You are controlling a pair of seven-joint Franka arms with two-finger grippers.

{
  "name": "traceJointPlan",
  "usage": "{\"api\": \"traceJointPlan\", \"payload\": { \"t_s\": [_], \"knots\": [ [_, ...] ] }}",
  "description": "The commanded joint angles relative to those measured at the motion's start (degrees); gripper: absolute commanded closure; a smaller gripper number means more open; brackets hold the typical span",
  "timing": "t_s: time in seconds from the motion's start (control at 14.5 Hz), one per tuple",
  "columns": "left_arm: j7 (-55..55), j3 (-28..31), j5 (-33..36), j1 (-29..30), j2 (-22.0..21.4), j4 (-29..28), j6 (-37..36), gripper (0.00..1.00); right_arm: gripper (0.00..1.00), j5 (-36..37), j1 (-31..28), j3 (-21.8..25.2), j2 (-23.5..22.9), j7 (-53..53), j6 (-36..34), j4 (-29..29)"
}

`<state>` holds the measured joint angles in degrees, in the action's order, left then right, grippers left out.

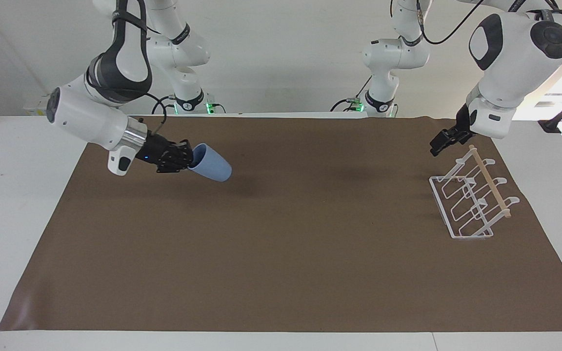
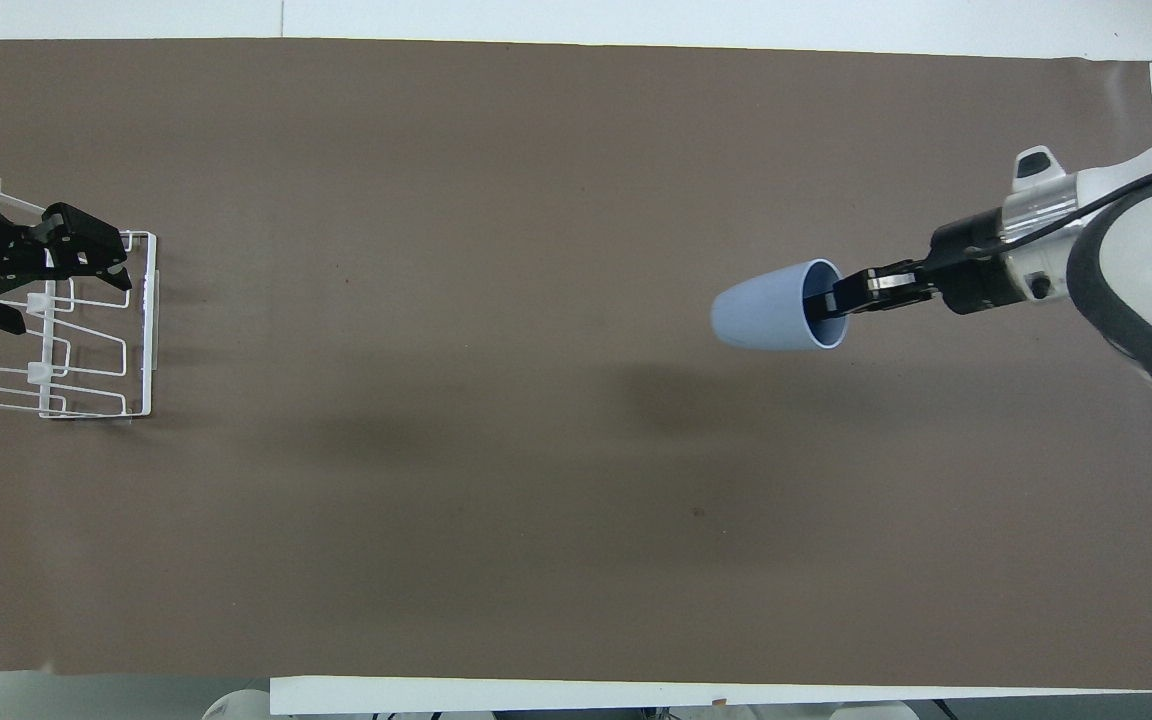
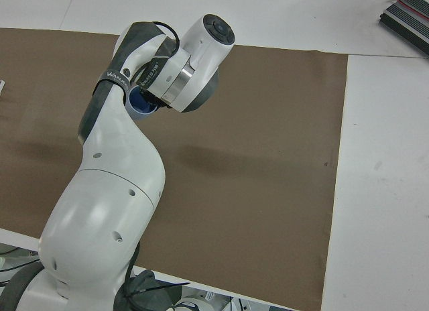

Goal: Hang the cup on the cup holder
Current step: 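Lift the cup with the right gripper while the left gripper approaches, then close the left gripper around the cup's base held by the right gripper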

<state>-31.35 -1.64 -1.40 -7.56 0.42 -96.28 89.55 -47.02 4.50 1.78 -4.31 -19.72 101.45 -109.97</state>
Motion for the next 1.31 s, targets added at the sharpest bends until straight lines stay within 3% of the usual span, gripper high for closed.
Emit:
{"api": "traceJointPlan", "payload": {
  "t_s": [0.0, 0.41, 0.55, 0.69, 1.1, 1.24],
  "knots": [
    [-13.85, 0.32, -4.02, -1.76, -1.21, -1.63, 3.68, 0.0, 0.98, -7.72, 5.59, -0.02, 0.18, 8.44, 2.42, -0.16],
    [-53.92, 0.15, -13.7, -7.53, -0.6, -1.1, 10.02, 0.0, 0.98, -16.69, 21.75, -0.02, -0.09, 20.49, 19.54, -0.77],
    [-62.92, 0.32, -13.45, -13.16, -0.68, -0.93, 11.78, 0.0, 0.98, -18.28, 27.2, -0.02, -0.35, 23.22, 27.45, -1.38],
    [-68.9, 0.15, -13.97, -15.72, -0.68, -0.58, 11.61, 0.0, 0.98, -18.64, 30.56, -0.02, -0.44, 24.9, 31.08, -1.91],
    [-67.89, -0.2, -20.82, -16.96, -3.76, -9.08, 11.7, 0.0, 0.99, -18.73, 31.36, -0.11, -0.44, 27.1, 30.65, -1.91],
    [-60.88, 0.14, -30.27, -14.6, -5.68, -13.3, 11.96, 0.0, 0.99, -18.73, 31.36, -0.11, -0.44, 27.1, 30.65, -1.91]
  ]
}}
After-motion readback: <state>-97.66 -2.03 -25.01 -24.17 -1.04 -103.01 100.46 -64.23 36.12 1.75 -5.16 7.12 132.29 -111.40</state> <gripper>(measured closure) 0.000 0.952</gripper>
